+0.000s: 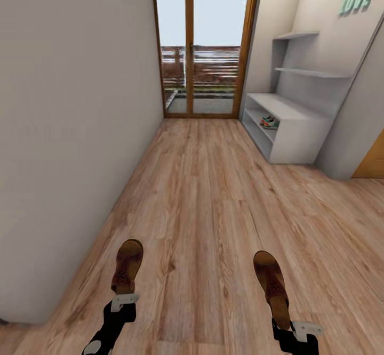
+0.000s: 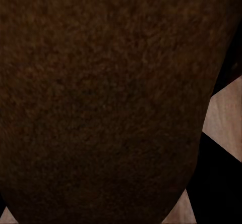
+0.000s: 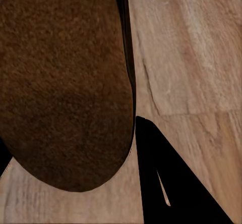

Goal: Pick up the two gym shoes and the two sandals from the corridor floor and place them onto the hallstand (shoe rack) in the corridor, making sure they are on the rack and not on the floor. Arrange them so the two gym shoes are next to each other and the two sandals are next to each other.

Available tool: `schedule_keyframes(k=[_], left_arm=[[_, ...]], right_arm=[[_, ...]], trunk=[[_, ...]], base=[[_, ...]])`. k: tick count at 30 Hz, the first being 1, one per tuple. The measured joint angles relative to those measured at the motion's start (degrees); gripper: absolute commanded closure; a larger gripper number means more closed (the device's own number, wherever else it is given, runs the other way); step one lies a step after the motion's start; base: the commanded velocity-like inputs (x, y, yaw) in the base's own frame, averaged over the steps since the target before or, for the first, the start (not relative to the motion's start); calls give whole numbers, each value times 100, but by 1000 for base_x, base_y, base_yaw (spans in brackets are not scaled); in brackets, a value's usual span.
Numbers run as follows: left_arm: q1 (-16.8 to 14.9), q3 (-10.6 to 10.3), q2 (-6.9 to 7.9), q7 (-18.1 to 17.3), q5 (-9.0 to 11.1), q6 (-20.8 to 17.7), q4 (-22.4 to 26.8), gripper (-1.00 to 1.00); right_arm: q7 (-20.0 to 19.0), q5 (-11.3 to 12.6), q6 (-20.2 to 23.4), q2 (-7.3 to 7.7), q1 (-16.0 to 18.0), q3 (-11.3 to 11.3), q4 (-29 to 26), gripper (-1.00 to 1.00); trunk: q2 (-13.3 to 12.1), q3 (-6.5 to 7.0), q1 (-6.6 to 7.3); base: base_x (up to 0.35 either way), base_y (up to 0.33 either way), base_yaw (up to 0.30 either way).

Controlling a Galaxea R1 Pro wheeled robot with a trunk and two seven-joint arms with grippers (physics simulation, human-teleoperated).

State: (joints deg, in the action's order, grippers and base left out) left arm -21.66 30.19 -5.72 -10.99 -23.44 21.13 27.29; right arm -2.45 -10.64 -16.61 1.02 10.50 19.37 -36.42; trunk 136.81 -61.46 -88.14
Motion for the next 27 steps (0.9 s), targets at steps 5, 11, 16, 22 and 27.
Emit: schedule_keyframes(k=[5,11,16,22,27], left_arm=[[3,0,-1,0,0,-1,0,100],[3,-2,-8,0,-8,6,-46,100],[1,0,-4,0,-8,8,-98,100],[2,0,-2,0,-5,8,-112,100],[4,0,-2,0,-6,8,-111,100]], right_arm=[[0,0,0,0,0,0,-3,100],[1,0,0,-4,0,0,-9,100],[2,0,0,-3,0,0,-14,100],[0,0,0,-13,0,0,-9,100],[0,0,0,-10,0,0,-10,100]], trunk=[[0,0,0],[0,0,0],[0,0,0],[0,0,0],[0,0,0]], base=[[340,-75,0],[340,-75,0],[340,-75,0],[340,-75,0],[339,-75,0]])
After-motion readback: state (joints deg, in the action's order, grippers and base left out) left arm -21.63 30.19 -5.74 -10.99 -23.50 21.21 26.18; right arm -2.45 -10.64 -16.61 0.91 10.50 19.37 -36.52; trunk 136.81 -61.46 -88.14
